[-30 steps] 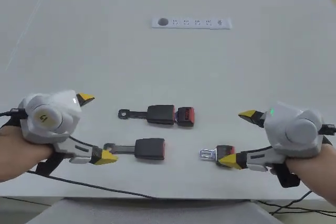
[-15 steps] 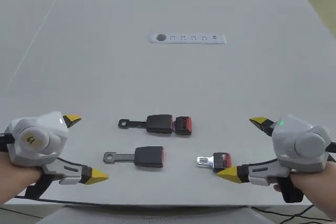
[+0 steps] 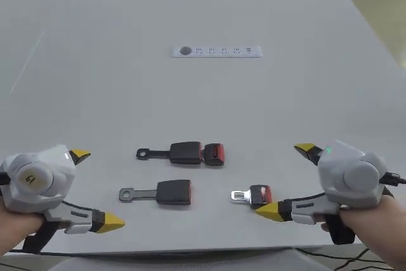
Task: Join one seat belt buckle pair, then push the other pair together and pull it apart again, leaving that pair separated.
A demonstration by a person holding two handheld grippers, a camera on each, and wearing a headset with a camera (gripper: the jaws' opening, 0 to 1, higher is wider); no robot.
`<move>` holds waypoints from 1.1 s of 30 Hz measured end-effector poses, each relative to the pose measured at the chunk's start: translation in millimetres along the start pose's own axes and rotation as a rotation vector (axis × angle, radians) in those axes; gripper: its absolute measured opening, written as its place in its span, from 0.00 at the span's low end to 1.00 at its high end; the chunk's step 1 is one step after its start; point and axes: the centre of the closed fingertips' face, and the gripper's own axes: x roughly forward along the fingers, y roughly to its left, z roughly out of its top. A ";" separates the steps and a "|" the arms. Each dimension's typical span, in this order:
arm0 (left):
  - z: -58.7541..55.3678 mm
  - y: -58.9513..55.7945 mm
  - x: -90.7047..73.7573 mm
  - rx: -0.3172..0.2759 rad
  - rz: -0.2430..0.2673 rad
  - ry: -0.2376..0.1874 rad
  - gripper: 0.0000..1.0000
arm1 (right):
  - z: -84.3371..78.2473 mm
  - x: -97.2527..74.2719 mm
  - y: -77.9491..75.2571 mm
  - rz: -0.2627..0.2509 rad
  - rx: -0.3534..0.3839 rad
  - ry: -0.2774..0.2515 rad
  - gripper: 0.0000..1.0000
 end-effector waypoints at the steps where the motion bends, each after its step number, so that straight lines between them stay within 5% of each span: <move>1: 0.0 -0.8 0.0 0.000 -0.001 0.000 1.00 | -1.6 1.7 -0.7 0.001 0.000 0.002 1.00; 33: -3.0 -15.0 -0.4 0.011 0.002 0.009 1.00 | -4.6 1.2 7.2 0.008 -0.007 -0.002 1.00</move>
